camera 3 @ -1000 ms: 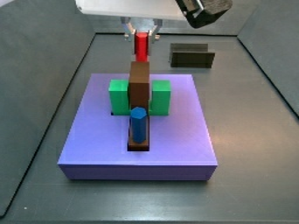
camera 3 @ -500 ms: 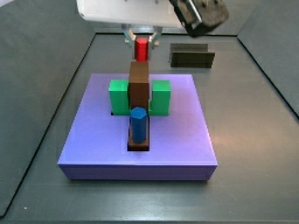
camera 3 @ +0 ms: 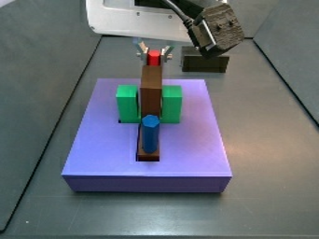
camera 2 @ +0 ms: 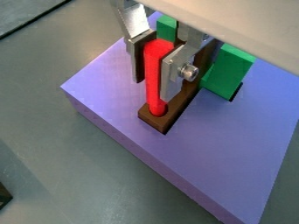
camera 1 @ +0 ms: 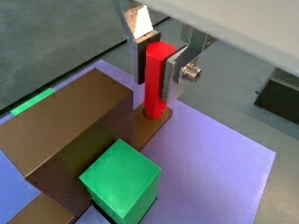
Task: Pick up the red object. Move up. Move to above the board. Insert the red object.
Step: Insert the red object.
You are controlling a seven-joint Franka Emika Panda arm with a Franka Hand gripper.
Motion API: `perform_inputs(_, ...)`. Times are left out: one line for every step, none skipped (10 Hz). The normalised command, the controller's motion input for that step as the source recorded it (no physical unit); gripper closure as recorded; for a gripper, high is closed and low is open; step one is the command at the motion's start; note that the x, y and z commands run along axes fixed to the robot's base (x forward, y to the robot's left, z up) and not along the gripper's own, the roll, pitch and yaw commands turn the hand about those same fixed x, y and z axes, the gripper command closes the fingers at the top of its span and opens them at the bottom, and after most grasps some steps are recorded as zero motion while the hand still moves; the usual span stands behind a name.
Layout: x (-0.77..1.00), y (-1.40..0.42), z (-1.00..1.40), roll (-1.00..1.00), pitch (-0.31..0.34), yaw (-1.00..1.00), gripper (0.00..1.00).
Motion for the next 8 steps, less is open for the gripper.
perform_inputs(-0.14,0.26,-0.49,0.05,0.021,-0.23,1.0)
perform_inputs(-0.18,0.39,-0.22,0.0,0.084,-0.26,1.0)
perform_inputs(-0.1,0.18,-0.06,0.0,0.143,-0.28,1.0)
perform_inputs(0.05,-0.1,-0.11,0.0,0.084,-0.1,1.0)
perform_inputs(0.16,-0.27,-0.1,0.0,0.087,0.0,1.0)
perform_inputs(0.14,-0.27,-0.02,0.0,0.099,0.0,1.0)
perform_inputs(0.13,-0.23,0.0,0.03,0.091,0.0,1.0)
perform_inputs(0.19,-0.07,-0.03,0.14,0.077,0.0,1.0)
